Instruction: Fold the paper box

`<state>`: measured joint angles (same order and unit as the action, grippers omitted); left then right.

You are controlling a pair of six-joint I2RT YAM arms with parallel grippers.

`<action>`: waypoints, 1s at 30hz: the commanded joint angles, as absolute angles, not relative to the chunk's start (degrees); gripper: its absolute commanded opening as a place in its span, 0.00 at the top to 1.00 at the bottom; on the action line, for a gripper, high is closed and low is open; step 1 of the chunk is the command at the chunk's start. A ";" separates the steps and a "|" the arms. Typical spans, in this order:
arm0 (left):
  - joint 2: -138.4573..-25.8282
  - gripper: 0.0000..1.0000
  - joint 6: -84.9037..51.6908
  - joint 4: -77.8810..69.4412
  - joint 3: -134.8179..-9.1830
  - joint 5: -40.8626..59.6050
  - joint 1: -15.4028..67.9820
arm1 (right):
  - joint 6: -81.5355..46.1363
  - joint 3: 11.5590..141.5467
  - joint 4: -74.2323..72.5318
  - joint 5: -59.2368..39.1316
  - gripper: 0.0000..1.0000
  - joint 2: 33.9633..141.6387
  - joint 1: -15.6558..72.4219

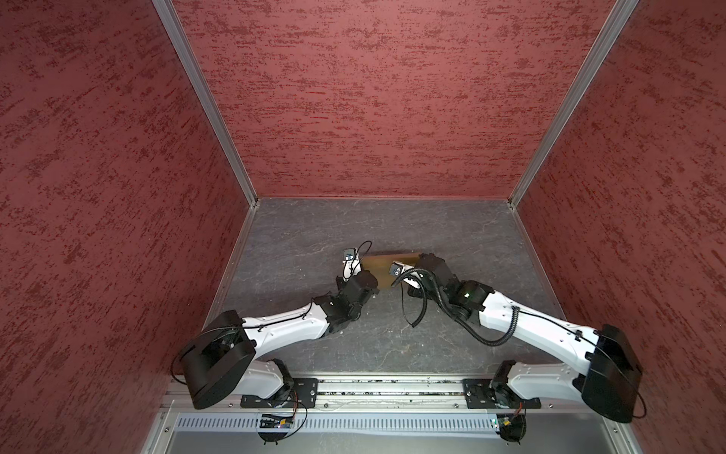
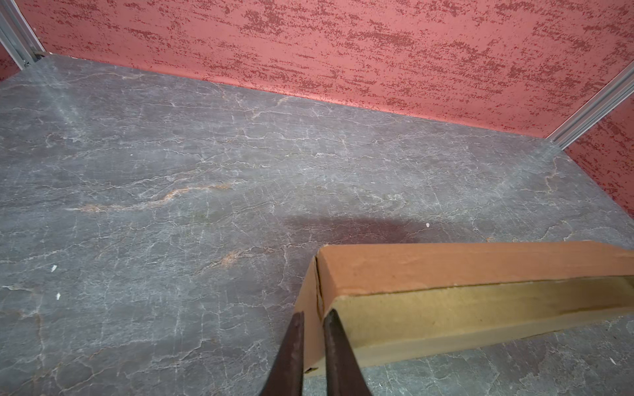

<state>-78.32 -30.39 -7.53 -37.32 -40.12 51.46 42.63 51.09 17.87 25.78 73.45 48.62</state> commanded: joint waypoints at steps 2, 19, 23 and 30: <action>-81.66 0.86 -30.50 6.19 -32.89 -33.66 52.07 | 47.49 53.65 14.67 27.17 0.18 74.89 48.77; -81.66 0.86 -31.21 6.04 -32.51 -33.47 52.11 | 48.96 55.39 11.05 21.58 0.31 81.63 47.88; -81.85 0.86 -31.18 6.25 -32.59 -33.40 52.12 | 48.87 54.82 9.95 21.10 0.34 82.24 47.80; -82.19 0.86 -31.20 6.17 -32.78 -33.31 52.11 | 48.79 54.46 8.92 20.68 0.41 82.97 47.72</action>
